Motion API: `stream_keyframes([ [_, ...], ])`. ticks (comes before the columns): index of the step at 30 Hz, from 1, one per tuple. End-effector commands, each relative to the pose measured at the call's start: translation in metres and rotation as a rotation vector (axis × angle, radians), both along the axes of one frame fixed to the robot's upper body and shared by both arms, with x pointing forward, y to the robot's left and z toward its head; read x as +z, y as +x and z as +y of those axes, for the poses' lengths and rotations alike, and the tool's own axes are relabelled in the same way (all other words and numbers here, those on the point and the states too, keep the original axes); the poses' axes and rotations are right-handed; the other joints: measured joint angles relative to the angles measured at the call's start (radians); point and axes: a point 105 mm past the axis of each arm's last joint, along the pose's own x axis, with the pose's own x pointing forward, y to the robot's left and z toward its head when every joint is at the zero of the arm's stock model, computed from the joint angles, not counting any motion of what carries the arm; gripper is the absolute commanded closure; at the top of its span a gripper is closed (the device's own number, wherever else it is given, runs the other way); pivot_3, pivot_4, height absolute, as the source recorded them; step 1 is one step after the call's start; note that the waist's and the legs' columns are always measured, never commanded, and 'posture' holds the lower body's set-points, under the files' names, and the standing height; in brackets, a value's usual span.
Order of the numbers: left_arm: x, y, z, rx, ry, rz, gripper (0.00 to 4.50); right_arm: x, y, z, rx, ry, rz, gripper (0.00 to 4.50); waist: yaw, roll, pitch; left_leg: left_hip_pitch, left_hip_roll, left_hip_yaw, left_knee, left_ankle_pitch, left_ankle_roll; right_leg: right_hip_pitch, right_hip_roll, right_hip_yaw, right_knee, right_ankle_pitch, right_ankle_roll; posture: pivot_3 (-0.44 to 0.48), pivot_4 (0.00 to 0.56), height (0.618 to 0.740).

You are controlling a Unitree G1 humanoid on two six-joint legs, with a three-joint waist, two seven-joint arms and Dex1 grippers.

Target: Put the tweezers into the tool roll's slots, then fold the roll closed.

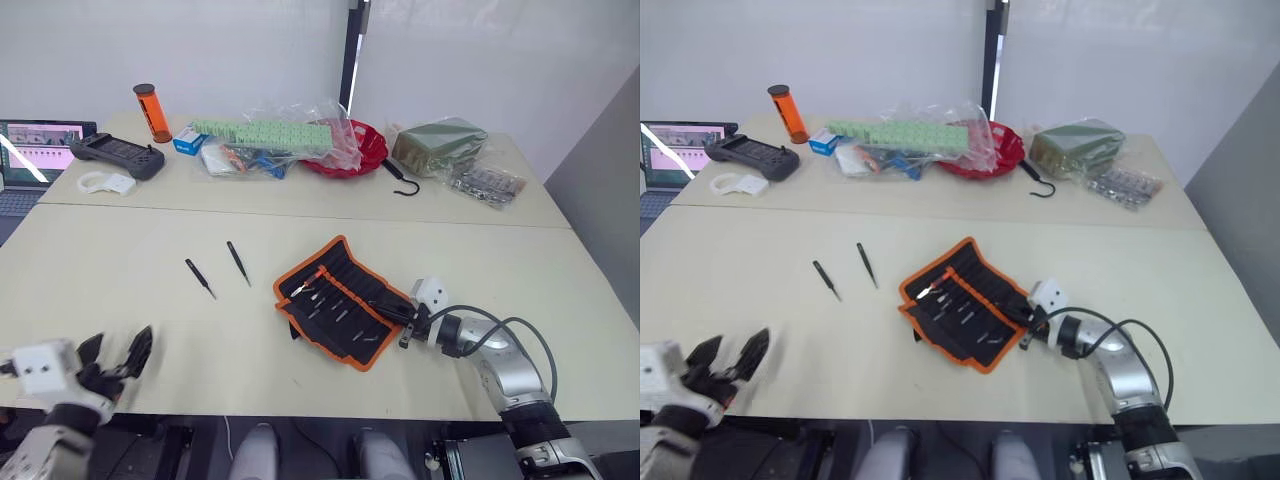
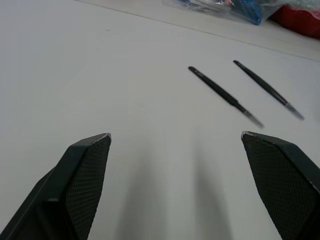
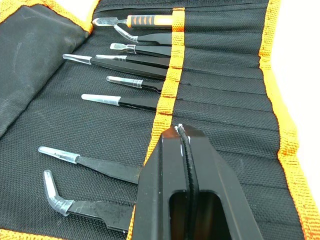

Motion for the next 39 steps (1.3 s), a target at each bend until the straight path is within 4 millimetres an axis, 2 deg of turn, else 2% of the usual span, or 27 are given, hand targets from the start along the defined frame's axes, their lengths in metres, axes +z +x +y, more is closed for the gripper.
stream_keyframes([
  [1,0.003,0.03,-0.022,0.056,-0.003,0.058,0.06,-0.023,-0.01,0.0,-0.018,-0.026,0.09,4.5,0.001,0.001,-0.001,0.0,0.0,-0.001,0.0,0.0,0.0,0.001,0.0,0.0,0.0,0.0,0.001,0.0,0.15,0.74],
  [8,-0.003,0.069,-0.06,0.037,-0.03,0.171,0.06,-0.022,-0.009,0.001,-0.028,-0.023,0.082,4.5,-0.005,0.002,-0.002,0.004,-0.001,-0.002,-0.001,0.0,0.0,0.005,0.001,0.0,0.001,0.0,0.002,0.0,0.15,0.74],
  [16,-0.007,0.094,-0.069,0.094,-0.021,0.241,0.06,-0.02,-0.008,0.0,-0.037,-0.027,0.077,4.5,-0.003,0.003,-0.002,0.005,-0.002,-0.002,0.0,0.0,0.0,0.007,0.001,0.0,0.001,0.0,0.003,0.0,0.15,0.74],
  [21,-0.01,0.108,-0.084,0.054,0.013,0.291,1.56,-0.02,-0.009,-0.001,-0.039,-0.03,0.077,4.5,-0.003,0.002,-0.002,0.007,-0.003,-0.002,0.0,0.0,0.0,0.009,0.0,0.0,0.0,-0.001,0.003,0.0,0.15,0.74],
  [29,-0.016,0.1,-0.067,0.145,0.03,0.351,4.25,-0.021,-0.012,-0.006,-0.04,-0.048,0.083,4.5,-0.002,0.004,-0.002,0.007,-0.004,-0.002,-0.001,0.0,0.0,0.009,-0.001,0.0,0.0,-0.001,0.004,0.0,0.15,0.74],
  [30,-0.016,0.099,-0.065,0.152,0.03,0.35,4.46,-0.021,-0.012,-0.006,-0.04,-0.05,0.084,4.5,-0.001,0.004,-0.002,0.008,-0.004,-0.002,-0.001,0.0,0.0,0.01,-0.001,0.0,0.0,-0.001,0.004,0.0,0.15,0.74],
  [33,-0.012,0.094,-0.054,0.17,0.041,0.332,4.46,-0.021,-0.012,-0.005,-0.037,-0.052,0.085,4.5,-0.002,0.005,-0.002,0.008,-0.004,-0.002,-0.001,0.0,0.0,0.01,-0.001,0.0,-0.001,-0.001,0.004,0.0,0.15,0.74],
  [39,-0.007,0.09,-0.048,0.145,0.091,0.307,4.46,-0.022,-0.011,-0.002,-0.025,-0.057,0.085,4.5,-0.004,0.005,-0.002,0.008,-0.004,-0.002,-0.002,0.0,0.0,0.01,-0.001,0.0,-0.002,-0.001,0.004,0.0,0.15,0.74],
])
